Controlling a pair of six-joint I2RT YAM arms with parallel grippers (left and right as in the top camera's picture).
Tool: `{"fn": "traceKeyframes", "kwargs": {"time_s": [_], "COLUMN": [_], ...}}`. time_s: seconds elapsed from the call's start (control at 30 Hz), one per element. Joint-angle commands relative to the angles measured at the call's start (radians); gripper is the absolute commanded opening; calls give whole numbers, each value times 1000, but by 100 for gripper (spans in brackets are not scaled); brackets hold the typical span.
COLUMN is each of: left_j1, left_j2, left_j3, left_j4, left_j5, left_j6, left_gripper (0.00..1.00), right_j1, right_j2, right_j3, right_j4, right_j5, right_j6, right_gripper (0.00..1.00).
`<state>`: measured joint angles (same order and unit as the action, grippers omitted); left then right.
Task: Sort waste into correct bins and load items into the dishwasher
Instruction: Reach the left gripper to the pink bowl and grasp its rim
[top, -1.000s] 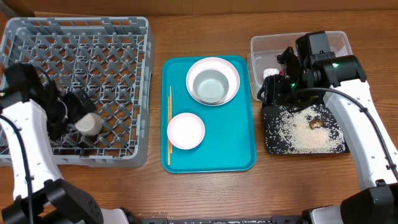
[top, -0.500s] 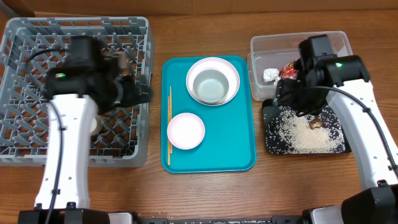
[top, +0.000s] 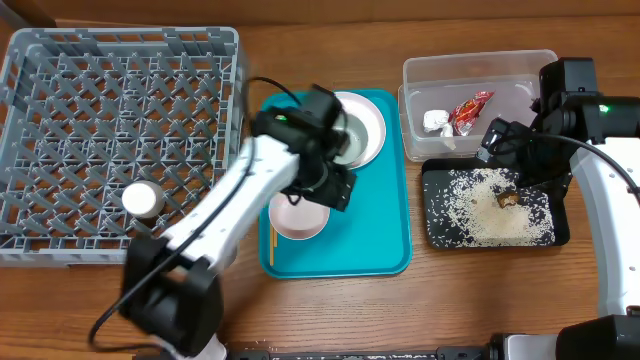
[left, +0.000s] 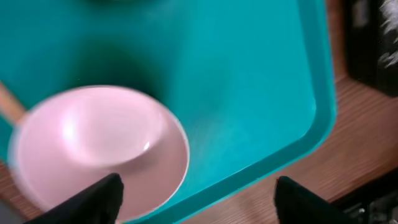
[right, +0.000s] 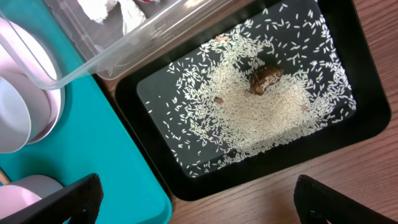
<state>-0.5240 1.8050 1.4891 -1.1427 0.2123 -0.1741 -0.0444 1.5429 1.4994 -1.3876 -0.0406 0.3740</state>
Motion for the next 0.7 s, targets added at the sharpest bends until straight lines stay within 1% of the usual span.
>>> {"fn": "traceKeyframes", "kwargs": {"time_s": [0.0, 0.23, 0.27, 0.3, 0.33, 0.37, 0.5, 0.57, 0.67], "left_j1": [-37, -53, -53, -53, -52, -52, -51, -50, -36], "left_j2": [101, 240, 250, 252, 252, 250, 240, 237, 217], "left_j3": [-11, -11, -11, -11, -11, -9, 35, 93, 204], "left_j4": [5, 0, -3, -6, -8, -10, -60, -117, -196], "left_j5": [-14, -13, -13, -13, -14, -14, -54, -93, -111], "left_j6": [13, 13, 13, 13, 13, 13, -11, -28, -29], "left_gripper": [69, 32, 24, 12, 6, 4, 4, 4, 4], "right_j1": [-1, -1, -1, -1, -1, -1, -1, -1, -1], "right_j2": [-20, -20, -20, -20, -20, -20, -20, -20, -20], "right_j3": [24, 24, 24, 24, 24, 24, 24, 24, 24], "right_j4": [1, 1, 1, 1, 1, 1, 0, -2, -4], "right_j5": [10, 10, 10, 10, 10, 10, 10, 10, 13], "right_j6": [12, 12, 12, 12, 12, 12, 12, 12, 11], "right_gripper": [100, 100, 100, 100, 100, 100, 100, 100, 100]}}
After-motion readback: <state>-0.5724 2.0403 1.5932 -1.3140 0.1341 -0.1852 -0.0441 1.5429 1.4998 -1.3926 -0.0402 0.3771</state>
